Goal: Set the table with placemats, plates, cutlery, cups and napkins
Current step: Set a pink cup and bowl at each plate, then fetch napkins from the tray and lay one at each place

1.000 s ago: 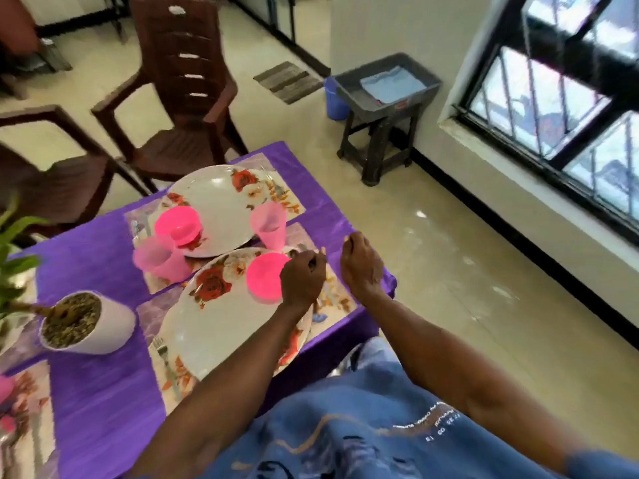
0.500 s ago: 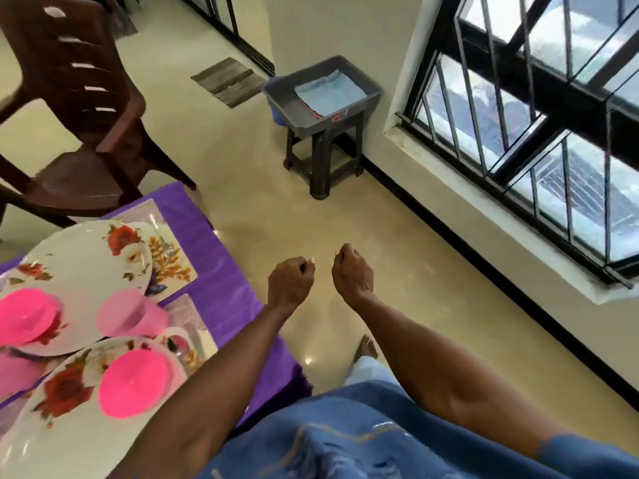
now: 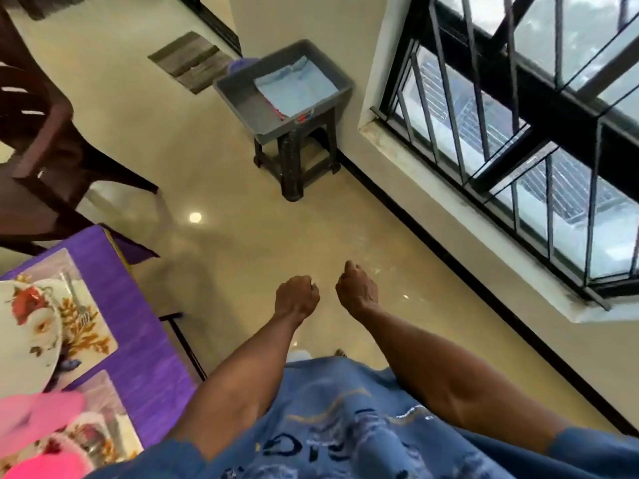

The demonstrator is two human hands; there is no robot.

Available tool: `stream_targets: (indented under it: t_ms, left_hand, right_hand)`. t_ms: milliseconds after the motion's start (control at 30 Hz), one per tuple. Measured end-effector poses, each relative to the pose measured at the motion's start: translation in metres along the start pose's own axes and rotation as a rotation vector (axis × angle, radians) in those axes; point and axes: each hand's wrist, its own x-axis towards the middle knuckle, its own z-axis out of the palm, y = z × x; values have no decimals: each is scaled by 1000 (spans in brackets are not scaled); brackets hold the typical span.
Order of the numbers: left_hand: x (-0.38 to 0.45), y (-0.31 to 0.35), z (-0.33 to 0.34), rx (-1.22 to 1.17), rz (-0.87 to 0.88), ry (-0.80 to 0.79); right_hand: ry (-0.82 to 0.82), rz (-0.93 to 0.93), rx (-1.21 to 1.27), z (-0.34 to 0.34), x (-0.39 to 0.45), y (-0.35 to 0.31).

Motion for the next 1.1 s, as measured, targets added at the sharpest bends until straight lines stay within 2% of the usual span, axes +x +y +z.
stream_targets:
  t_ms: [200,400,600,767,867,1100]
  left_hand:
    - [64,-24,-27,96,0,3]
    - [170,-84,-86,87,18,-16]
    - [283,-144,-179,17,-18,89]
    - [351,-174,-217,29,2,15]
    - [404,-182,-235,10,51,3]
    - [538,-177,-297,-1,60,-82]
  right_hand:
    - [-109,-78,-69,-2,63,-45]
    - [-54,-85,-36,-9,160,-121]
    - [-6,10,113,-14,257,-230]
    - [-39,16,180,-16,321,-292]
    - [-8,88,234,-21,379,-313]
    - [-77,201,278,-47,516,-355]
